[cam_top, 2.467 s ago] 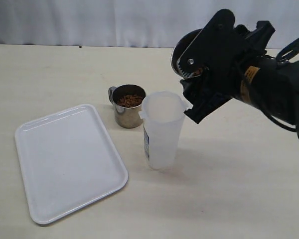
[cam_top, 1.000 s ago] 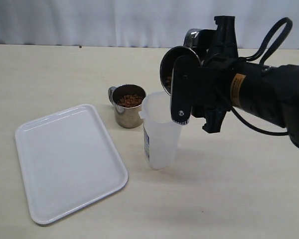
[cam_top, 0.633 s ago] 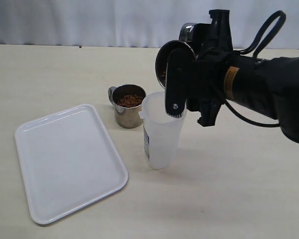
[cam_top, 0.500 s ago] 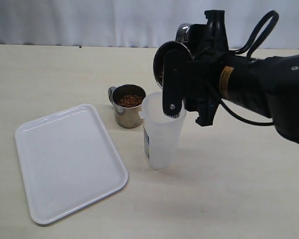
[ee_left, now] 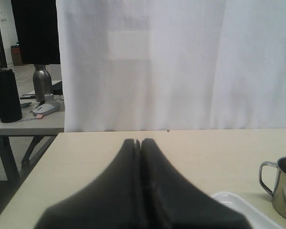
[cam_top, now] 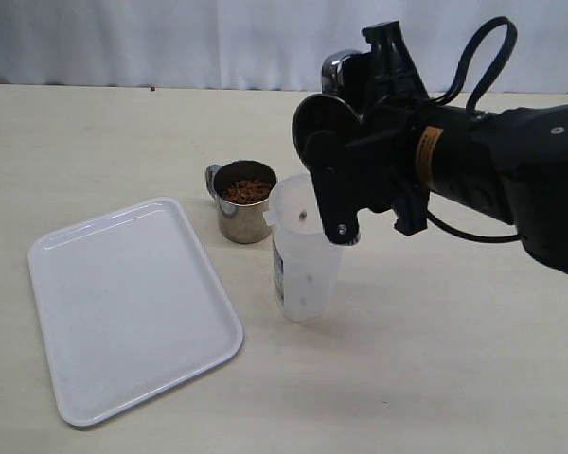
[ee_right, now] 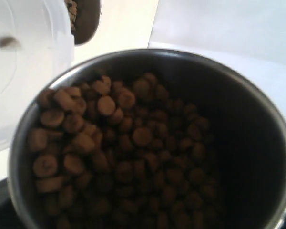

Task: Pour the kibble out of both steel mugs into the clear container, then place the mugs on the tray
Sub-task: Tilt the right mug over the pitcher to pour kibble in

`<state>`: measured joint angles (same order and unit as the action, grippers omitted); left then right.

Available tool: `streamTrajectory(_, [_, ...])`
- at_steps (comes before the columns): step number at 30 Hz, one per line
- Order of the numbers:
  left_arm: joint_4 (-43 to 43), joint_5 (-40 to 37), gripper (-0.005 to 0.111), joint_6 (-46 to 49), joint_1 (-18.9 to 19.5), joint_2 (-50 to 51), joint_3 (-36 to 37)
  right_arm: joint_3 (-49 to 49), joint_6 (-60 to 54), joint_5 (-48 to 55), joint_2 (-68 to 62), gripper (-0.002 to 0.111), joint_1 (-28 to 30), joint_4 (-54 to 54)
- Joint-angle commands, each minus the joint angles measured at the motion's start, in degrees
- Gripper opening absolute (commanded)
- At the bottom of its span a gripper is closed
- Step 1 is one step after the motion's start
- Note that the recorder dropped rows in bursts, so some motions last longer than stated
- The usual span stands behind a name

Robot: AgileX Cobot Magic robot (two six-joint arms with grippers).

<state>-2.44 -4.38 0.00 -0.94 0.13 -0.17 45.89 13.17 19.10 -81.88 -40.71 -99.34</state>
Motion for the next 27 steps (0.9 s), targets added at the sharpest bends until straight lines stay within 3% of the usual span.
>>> streamTrajectory(1, [0.13, 0.41, 0.000, 0.00, -0.41, -0.13, 0.17, 0.59, -3.55, 0.67, 0.29, 0.005, -0.14, -0.60])
streamTrajectory(27, [0.13, 0.41, 0.000, 0.00, -0.41, -0.13, 0.17, 0.69, -13.56, 0.31, -0.10, 0.005, -0.14, -0.60])
